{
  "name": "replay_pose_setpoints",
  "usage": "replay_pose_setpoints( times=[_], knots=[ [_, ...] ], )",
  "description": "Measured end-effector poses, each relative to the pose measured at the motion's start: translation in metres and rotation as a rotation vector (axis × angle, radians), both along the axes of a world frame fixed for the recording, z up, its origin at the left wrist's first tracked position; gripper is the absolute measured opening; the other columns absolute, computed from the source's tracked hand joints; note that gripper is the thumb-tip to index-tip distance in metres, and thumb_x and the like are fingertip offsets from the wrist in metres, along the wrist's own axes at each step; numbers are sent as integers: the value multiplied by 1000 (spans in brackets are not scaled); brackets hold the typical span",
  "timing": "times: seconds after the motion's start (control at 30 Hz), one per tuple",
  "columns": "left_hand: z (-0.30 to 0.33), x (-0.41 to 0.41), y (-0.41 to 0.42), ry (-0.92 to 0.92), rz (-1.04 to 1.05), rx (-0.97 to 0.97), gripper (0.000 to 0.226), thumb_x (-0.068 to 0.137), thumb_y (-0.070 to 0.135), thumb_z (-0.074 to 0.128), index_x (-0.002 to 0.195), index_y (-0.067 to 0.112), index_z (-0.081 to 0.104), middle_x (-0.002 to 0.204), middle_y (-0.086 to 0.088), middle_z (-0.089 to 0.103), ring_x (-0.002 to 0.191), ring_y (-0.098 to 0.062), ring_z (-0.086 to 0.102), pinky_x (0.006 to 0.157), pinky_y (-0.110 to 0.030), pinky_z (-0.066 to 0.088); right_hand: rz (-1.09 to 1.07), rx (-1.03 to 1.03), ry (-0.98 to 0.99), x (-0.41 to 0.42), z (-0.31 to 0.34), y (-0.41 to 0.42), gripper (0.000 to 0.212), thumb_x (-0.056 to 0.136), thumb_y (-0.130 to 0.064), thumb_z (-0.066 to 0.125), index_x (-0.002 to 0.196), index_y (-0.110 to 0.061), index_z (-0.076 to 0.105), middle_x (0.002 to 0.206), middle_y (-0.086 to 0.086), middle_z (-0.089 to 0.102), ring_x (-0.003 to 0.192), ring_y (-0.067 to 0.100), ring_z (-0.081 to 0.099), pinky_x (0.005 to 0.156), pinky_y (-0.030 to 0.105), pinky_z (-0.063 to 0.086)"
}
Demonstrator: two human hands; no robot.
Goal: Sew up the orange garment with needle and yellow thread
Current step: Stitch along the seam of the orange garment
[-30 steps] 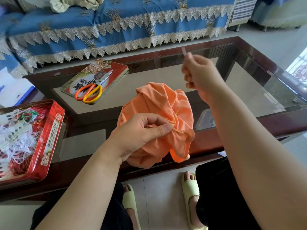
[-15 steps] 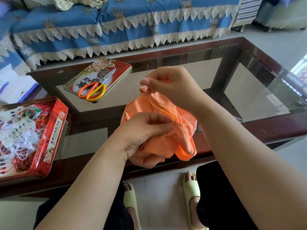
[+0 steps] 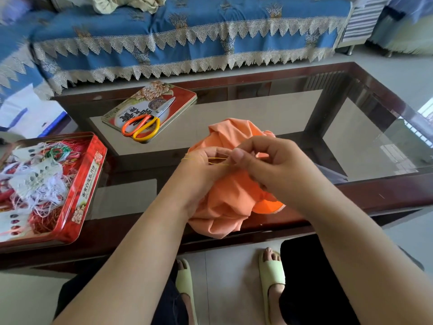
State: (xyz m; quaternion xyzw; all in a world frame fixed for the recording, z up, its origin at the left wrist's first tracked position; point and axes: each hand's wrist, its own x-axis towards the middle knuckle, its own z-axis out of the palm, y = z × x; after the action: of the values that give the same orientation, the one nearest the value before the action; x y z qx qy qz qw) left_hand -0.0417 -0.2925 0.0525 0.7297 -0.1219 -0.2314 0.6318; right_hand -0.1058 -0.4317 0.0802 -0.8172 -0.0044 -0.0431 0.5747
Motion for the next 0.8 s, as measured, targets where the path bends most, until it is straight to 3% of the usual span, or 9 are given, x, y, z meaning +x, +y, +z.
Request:
replay_pose_setpoints(
  times=[0.1, 0.2, 0.3, 0.37, 0.5, 0.57, 0.67, 0.8],
  knots=[
    [2, 0, 4, 16, -24, -25, 32, 72, 40, 78, 96, 19, 75, 101, -7, 74, 102, -28, 68, 95, -49, 51, -65, 30, 65, 4, 2, -18, 18, 91, -30, 62, 80, -17, 70, 47, -12, 47, 43, 8, 40, 45, 19, 35],
    [0, -1, 4, -11, -29, -54, 20, 67, 38, 75, 82, 26, 76, 90, 0, 75, 94, -20, 69, 87, -40, 54, 32, 149, 230, 6, 3, -28, 26, 82, -36, 63, 82, -10, 68, 43, 1, 40, 37, 10, 33, 37, 17, 31],
    [1, -2, 4, -33, -22, -51, 13, 67, 39, 73, 79, 33, 76, 88, 4, 75, 94, -16, 68, 86, -37, 52, 26, 159, 230, 5, 2, -31, 30, 79, -38, 64, 81, -8, 68, 43, 3, 41, 36, 13, 34, 37, 18, 31],
    [1, -2, 3, -27, -3, -46, 13, 68, 37, 74, 79, 31, 76, 88, 4, 75, 93, -17, 68, 88, -37, 51, -47, 153, 140, 5, 0, -31, 25, 85, -37, 64, 85, -13, 71, 48, 1, 48, 41, 12, 41, 41, 20, 37],
    [1, -2, 4, -20, 3, -10, 17, 69, 37, 73, 82, 26, 74, 87, 7, 74, 90, -13, 68, 86, -33, 50, -174, 41, -40, 8, -1, -29, 22, 89, -42, 57, 84, -25, 70, 85, 4, 67, 70, 20, 59, 67, 37, 54],
    [0, -1, 5, -23, -16, -6, 16, 68, 39, 73, 80, 28, 75, 87, 7, 73, 92, -15, 67, 88, -35, 49, -199, 87, -28, 10, -3, -28, 23, 89, -43, 55, 84, -25, 68, 77, -2, 67, 70, 19, 59, 70, 37, 54],
    [-1, -1, 5, -14, -33, 6, 14, 66, 40, 73, 78, 32, 76, 87, 8, 73, 93, -14, 66, 91, -36, 49, -200, 80, 14, 13, -4, -29, 20, 94, -36, 54, 86, -22, 67, 64, -14, 61, 62, 1, 56, 69, 26, 56],
    [1, -1, 6, -17, -43, 30, 17, 68, 40, 72, 82, 30, 76, 91, 8, 74, 96, -14, 67, 91, -36, 50, -34, -98, 82, 12, -4, -34, 32, 83, -50, 57, 93, -22, 68, 90, 8, 69, 79, 24, 63, 80, 46, 53]
  ],
)
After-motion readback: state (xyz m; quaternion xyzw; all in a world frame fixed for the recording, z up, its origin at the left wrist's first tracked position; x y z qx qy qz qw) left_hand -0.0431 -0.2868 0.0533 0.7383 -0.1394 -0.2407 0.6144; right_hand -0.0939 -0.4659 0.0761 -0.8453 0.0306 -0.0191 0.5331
